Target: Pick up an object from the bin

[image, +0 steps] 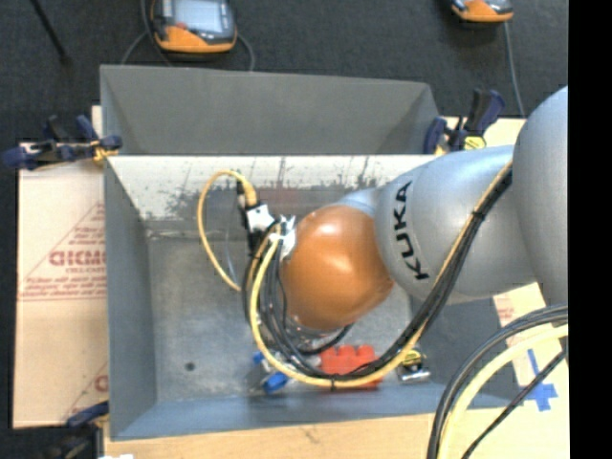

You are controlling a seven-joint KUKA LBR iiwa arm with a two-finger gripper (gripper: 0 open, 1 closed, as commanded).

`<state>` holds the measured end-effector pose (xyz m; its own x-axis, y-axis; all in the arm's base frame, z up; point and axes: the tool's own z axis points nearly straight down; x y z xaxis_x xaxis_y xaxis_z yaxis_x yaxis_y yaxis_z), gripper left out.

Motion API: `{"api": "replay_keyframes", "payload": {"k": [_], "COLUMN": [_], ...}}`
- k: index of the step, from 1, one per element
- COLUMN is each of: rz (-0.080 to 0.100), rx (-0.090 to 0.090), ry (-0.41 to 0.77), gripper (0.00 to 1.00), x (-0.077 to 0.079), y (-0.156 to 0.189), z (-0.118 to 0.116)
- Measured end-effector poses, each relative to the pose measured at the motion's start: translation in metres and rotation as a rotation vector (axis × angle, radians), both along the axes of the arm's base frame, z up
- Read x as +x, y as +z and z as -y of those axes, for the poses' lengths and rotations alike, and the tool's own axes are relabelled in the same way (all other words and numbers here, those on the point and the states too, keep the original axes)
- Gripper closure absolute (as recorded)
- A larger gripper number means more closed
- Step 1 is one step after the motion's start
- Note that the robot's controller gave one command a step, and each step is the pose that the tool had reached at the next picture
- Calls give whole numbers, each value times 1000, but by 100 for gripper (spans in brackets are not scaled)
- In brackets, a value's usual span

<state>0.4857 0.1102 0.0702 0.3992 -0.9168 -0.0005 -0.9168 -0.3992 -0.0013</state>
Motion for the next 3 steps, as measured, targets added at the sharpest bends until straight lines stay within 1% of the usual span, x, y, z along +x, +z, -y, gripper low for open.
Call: {"api": "replay_keyframes", "payload": {"k": [1,2,3], "rz": [-1,0,-1], "rx": [1,-1,0], "ry": [97,96,104], "gripper": [100,100,100], "x": [12,14,4], "y": [35,73,106], "z": [-37,-34,-42]}}
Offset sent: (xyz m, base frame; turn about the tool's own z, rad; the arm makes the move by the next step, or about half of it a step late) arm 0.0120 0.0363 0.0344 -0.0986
